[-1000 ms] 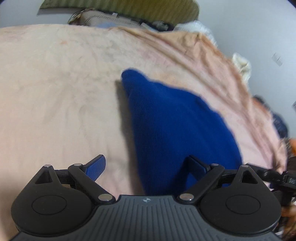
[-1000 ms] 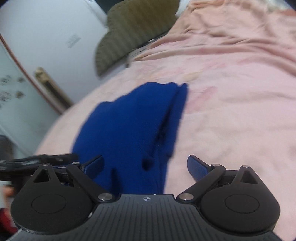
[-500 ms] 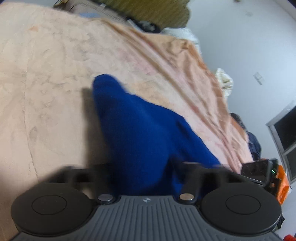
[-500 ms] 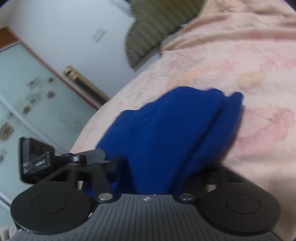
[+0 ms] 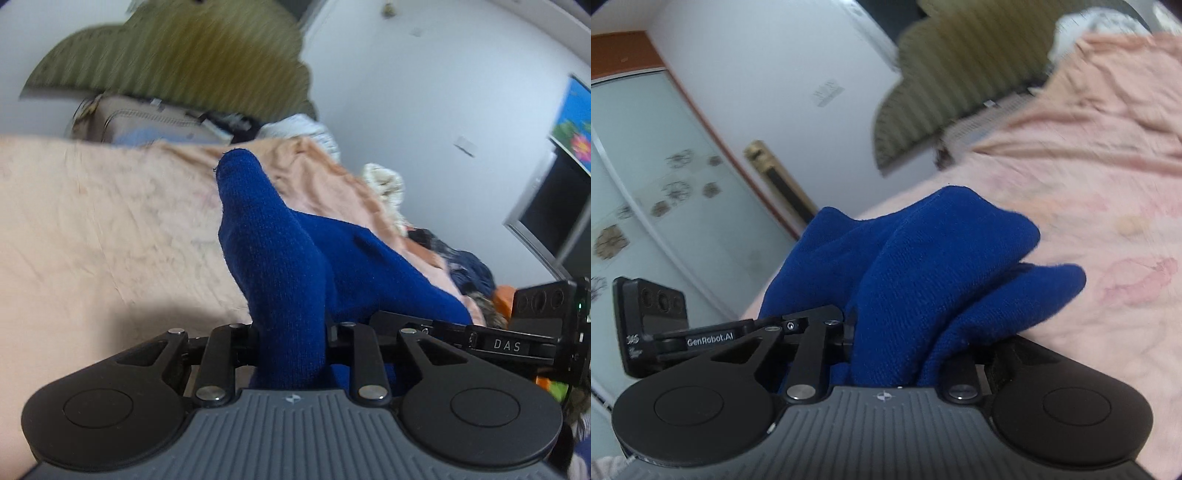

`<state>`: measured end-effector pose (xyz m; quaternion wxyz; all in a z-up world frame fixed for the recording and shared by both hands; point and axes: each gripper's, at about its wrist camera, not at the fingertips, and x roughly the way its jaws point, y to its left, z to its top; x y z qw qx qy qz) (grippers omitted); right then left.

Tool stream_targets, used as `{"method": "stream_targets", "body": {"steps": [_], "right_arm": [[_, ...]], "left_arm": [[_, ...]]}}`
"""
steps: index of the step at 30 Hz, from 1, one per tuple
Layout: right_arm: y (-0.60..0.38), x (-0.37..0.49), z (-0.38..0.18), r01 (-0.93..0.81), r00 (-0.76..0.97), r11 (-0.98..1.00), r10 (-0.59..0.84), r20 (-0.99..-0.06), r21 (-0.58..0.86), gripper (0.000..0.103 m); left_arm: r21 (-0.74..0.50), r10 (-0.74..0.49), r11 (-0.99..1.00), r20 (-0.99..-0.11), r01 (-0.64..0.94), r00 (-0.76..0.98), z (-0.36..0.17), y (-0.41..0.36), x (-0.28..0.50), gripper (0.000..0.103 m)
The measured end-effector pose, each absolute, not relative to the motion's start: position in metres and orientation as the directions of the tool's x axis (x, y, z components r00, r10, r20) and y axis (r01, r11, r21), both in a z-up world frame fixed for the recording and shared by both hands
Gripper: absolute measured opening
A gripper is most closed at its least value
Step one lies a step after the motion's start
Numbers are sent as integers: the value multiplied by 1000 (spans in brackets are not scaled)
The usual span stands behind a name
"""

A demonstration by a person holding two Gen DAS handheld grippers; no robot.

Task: Fold small clothes

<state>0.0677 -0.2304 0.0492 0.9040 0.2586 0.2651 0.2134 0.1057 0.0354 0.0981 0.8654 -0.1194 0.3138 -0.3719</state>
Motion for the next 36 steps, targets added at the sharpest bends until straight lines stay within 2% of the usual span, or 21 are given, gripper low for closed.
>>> {"method": "stream_targets", "body": {"steps": [4,6,7,8,9,10,11,12,14,15,16,19,21,22,24,25,28,29,31,34,36], "right_arm": [[-202,25,93,-347,774,787,547,-320,510,28],[-197,24,102,-374,767,781,563,-307,500,28],[-195,29,102,-376,767,786,561,-312,490,29],[-192,38,100,-369,773,806,543,-329,464,38],[-189,48,94,-353,787,842,503,-358,407,43],[-185,63,83,-307,816,898,419,-399,314,65],[-183,76,71,-227,842,942,318,-437,248,81],[-188,92,53,-119,849,970,209,-486,211,78],[-212,114,23,113,789,975,28,-614,189,53],[-225,112,14,208,763,957,-30,-646,201,51],[-235,104,11,232,778,944,-34,-628,236,49],[-239,81,18,178,823,945,10,-568,275,50],[-221,72,28,69,847,951,104,-521,302,56],[-212,67,30,-7,847,949,173,-502,315,66],[-185,58,25,-163,807,945,293,-513,283,73],[-173,58,20,-190,789,955,287,-544,227,75],[-167,64,-4,-26,752,1000,29,-659,15,79],[-181,59,-5,52,752,997,2,-659,62,83],[-197,39,4,131,788,972,18,-616,196,82],[-180,18,10,93,820,984,10,-572,150,91],[-167,16,-2,79,791,991,1,-612,104,91]], "left_arm": [[-362,-716,695,-432,621,549,127,53,83,25],[-341,-694,716,-440,609,570,122,52,94,30],[-298,-668,739,-442,604,599,112,46,101,39],[-200,-609,782,-453,591,652,95,39,110,61],[-107,-505,844,-487,525,713,77,31,121,73],[-25,-373,903,-544,430,752,58,25,135,76],[32,-268,934,-601,357,753,41,23,147,74],[47,-219,947,-629,318,746,30,27,151,74],[-2,-252,949,-606,316,755,27,43,142,75],[-6,-257,949,-591,315,765,29,47,135,75],[11,-243,952,-582,306,776,31,48,132,75],[19,-250,949,-559,314,791,47,40,113,75],[-6,-290,939,-550,343,783,50,37,99,79],[-9,-304,934,-550,358,778,49,37,91,85],[50,-289,921,-574,385,766,35,31,82,85],[95,-255,920,-592,381,764,26,25,81,85],[184,-198,904,-620,386,759,12,27,62,85],[191,-200,902,-610,388,767,12,29,53,85],[210,-206,893,-594,398,777,12,26,39,85],[267,-162,886,-587,379,793,5,17,28,85],[249,-149,899,-599,360,787,8,18,25,85]]}}
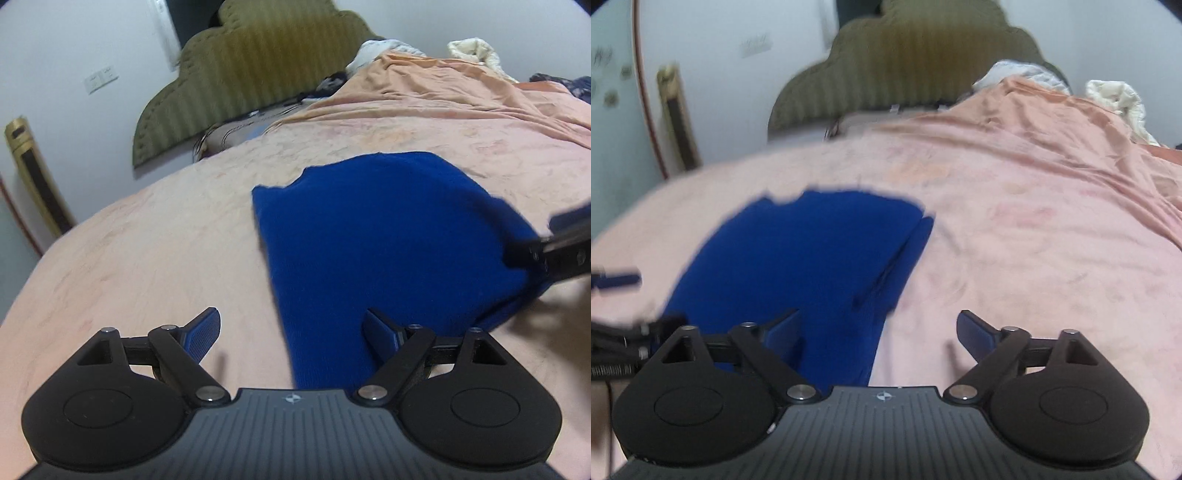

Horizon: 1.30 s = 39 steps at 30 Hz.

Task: Fold small clothes

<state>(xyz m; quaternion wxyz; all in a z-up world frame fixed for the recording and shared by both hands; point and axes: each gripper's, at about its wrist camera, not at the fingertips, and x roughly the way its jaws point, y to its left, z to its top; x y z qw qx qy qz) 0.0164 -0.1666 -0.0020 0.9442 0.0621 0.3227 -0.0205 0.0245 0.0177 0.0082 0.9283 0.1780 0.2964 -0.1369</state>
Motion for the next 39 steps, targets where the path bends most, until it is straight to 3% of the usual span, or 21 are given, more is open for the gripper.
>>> {"method": "stream_targets", "body": {"steps": [1,3,8,17,39], "right_arm": [[-164,17,-9,101,759,991,-20,-651,87,86],[-168,7,-7,154,764,982,-49,-644,107,87],[-160,-18,13,186,798,972,-66,-599,142,98],[-106,-38,11,105,782,994,-61,-620,34,102],[-82,-57,3,83,770,997,-64,-635,1,102]], "left_arm": [[218,-158,910,-602,352,783,12,21,20,85],[166,-156,934,-610,317,777,18,24,13,85],[84,-107,973,-663,216,741,19,25,5,85],[86,-30,988,-712,129,702,12,41,-8,85],[104,9,990,-729,98,685,6,54,-23,85]]}}
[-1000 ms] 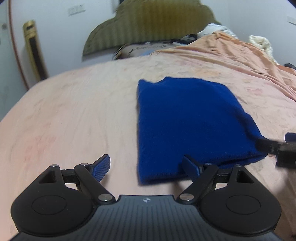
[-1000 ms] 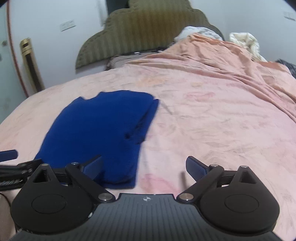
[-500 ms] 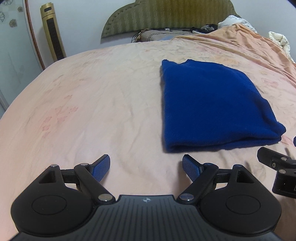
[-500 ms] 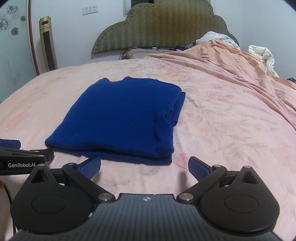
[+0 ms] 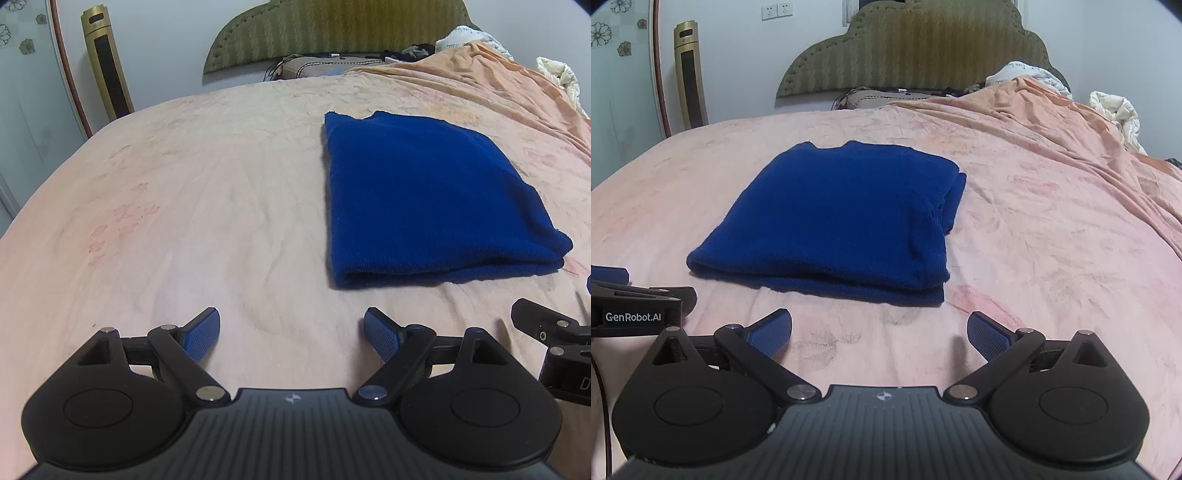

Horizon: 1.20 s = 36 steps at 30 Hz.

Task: Fold small clothes

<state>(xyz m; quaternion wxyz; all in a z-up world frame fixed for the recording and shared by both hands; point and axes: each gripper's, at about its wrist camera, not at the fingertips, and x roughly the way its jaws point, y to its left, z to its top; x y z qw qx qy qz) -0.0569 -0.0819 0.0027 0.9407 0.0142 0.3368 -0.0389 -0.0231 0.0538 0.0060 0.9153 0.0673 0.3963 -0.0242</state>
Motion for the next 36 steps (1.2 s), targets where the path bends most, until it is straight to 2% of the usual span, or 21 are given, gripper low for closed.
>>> {"method": "stream_targets", "body": {"steps": [36], "right_arm": [[-86,-61,2,75,774,997,-37,-632,34,102]], "left_arm": [[117,40,991,-732,68,680,2,50,-22,86]]}}
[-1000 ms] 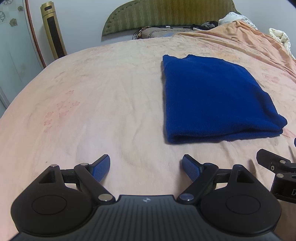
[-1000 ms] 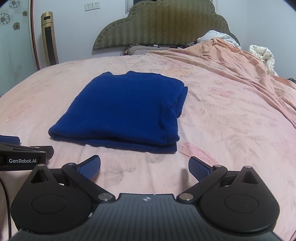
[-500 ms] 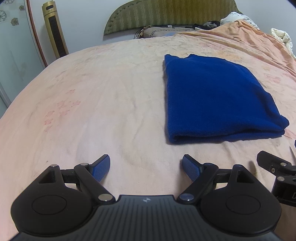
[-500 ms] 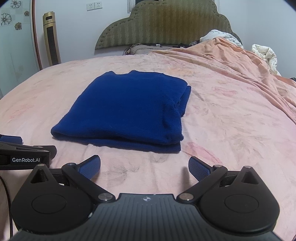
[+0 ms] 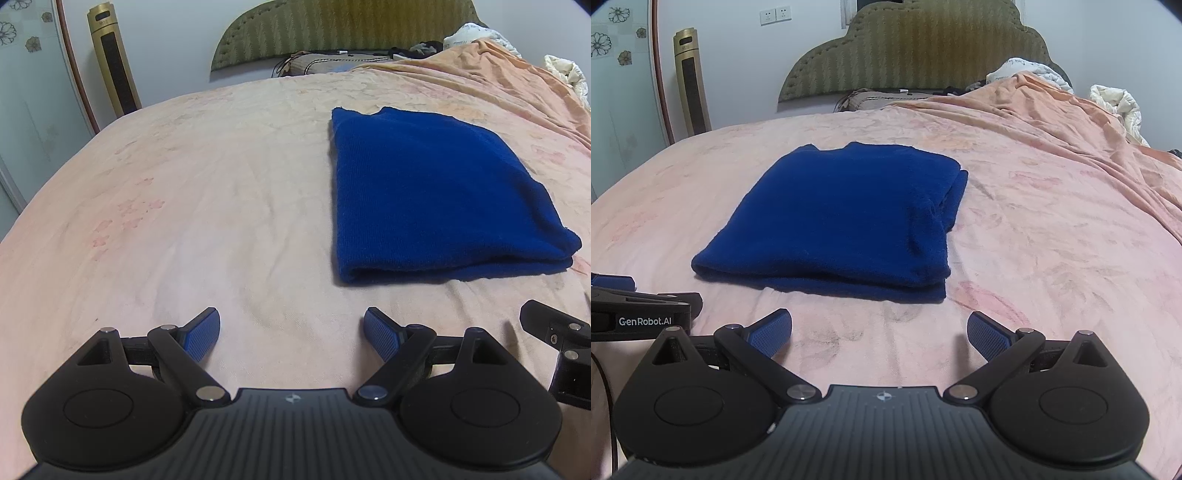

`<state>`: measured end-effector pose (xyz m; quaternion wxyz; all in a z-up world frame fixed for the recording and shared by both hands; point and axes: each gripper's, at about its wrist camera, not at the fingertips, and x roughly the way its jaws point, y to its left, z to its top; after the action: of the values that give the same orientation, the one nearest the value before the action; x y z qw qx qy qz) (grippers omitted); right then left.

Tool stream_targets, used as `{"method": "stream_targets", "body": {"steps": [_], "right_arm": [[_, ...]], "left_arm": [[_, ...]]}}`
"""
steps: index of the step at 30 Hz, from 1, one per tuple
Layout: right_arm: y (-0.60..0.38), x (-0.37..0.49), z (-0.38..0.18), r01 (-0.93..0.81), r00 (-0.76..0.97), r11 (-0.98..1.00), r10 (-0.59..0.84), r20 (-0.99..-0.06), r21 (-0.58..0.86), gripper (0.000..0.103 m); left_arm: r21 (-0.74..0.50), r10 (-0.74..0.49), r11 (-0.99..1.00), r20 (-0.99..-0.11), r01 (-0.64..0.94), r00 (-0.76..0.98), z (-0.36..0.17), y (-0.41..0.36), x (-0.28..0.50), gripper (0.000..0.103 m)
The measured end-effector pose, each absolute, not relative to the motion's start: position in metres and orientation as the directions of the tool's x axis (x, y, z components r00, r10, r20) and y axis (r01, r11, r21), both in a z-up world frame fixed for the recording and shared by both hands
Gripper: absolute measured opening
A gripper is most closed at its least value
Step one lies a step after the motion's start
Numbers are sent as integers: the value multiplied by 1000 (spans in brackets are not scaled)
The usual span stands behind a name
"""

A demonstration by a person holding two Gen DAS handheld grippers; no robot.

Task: Fold small clothes

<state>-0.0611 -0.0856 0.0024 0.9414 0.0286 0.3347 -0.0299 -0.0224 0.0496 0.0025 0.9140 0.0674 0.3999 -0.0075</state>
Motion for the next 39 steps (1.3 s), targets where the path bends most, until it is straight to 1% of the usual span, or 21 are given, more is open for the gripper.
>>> {"method": "stream_targets", "body": {"steps": [39], "right_arm": [[-84,-62,1,70,772,997,-30,-635,39,103]], "left_arm": [[130,52,989,-728,64,683,4,51,-25,86]]}}
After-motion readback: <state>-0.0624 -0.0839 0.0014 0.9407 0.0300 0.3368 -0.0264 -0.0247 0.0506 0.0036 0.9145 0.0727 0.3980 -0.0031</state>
